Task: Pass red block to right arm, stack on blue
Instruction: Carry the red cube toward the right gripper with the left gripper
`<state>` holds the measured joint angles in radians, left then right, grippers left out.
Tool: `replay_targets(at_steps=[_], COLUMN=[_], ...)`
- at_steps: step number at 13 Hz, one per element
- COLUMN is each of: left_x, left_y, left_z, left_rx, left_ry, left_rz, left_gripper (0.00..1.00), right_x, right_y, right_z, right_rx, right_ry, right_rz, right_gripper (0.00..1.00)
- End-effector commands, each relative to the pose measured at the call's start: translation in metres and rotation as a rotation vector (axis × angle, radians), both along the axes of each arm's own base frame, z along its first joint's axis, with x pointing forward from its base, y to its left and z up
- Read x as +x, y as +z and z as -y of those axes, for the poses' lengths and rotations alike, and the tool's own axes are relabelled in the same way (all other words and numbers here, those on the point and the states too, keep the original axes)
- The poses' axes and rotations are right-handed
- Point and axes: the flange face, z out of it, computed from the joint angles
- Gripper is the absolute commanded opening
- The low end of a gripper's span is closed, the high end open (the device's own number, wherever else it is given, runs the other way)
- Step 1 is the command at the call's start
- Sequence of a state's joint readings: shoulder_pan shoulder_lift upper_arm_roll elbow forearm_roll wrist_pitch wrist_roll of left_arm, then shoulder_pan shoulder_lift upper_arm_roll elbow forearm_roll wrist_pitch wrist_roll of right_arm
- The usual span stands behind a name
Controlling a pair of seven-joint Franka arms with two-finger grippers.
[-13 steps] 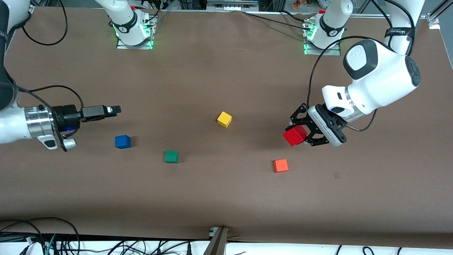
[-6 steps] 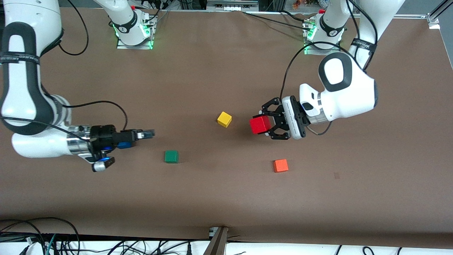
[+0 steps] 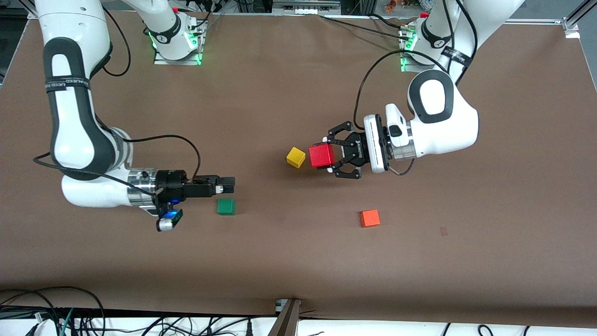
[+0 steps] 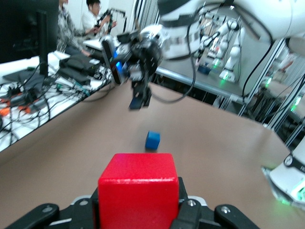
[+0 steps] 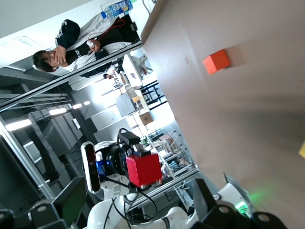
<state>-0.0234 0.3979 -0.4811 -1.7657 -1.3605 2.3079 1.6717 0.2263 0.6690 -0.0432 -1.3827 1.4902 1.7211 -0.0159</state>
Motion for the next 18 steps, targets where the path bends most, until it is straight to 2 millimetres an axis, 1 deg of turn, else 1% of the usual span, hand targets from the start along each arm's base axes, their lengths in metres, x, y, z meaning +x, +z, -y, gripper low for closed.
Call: replay_targets(at_steps=[1,2,3,4,5,6,8,10,11,12,13,15,17,18], left_x=[-0.006,-0.005,-0.006,-0.002,0.003,0.005,0.004,0.006,0.003,0.001,0.002,0.002,0.002,0.002], left_y=[-0.006,-0.011,-0.012,-0.006,-0.007,-0.009,-0.017,-0.017,-0.021,-0.023,-0.023,-0.023,-0.023,-0.023], left_z=[0.025,0.026,0.027,0.030,0.036,0.037,0.041,0.047,0.055,0.059,0.058,0.059,0.058,0.058], left_rx=[-0.055,-0.061,-0.069,-0.082,-0.096,-0.098,-0.100,-0.115,-0.113,-0.107,-0.106,-0.105,-0.105,-0.105], left_ry=[-0.014,-0.012,-0.007,-0.003,-0.006,-0.005,-0.010,0.016,0.032,0.034,0.036,0.036,0.038,0.038], left_rz=[0.008,0.000,-0.006,0.007,0.006,0.004,-0.011,-0.017,-0.025,-0.027,-0.026,-0.026,-0.026,-0.026], left_gripper=[0.00,0.00,0.00,0.00,0.00,0.00,0.00,0.00,0.00,0.00,0.00,0.00,0.00,0.00], right_x=[-0.008,-0.013,-0.019,-0.025,-0.033,-0.043,-0.053,-0.056,-0.058,-0.059,-0.059,-0.064,-0.064,-0.062], right_y=[0.000,-0.006,-0.009,-0.011,-0.010,-0.017,-0.024,-0.023,-0.024,-0.024,-0.025,-0.034,-0.041,-0.044], right_z=[-0.029,-0.036,-0.042,-0.043,-0.043,-0.041,-0.038,-0.040,-0.039,-0.040,-0.040,-0.040,-0.040,-0.042], right_rx=[0.033,0.030,0.032,0.036,0.045,0.051,0.057,0.058,0.060,0.064,0.071,0.089,0.106,0.138], right_ry=[0.003,0.014,0.031,0.045,0.069,0.090,0.104,0.106,0.107,0.111,0.118,0.130,0.132,0.107], right_rz=[-0.025,-0.040,-0.051,-0.064,-0.072,-0.091,-0.116,-0.128,-0.119,-0.096,-0.056,0.036,0.095,0.091], right_gripper=[1.00,1.00,1.00,1.00,1.00,1.00,1.00,1.00,1.00,1.00,1.00,1.00,1.00,1.00])
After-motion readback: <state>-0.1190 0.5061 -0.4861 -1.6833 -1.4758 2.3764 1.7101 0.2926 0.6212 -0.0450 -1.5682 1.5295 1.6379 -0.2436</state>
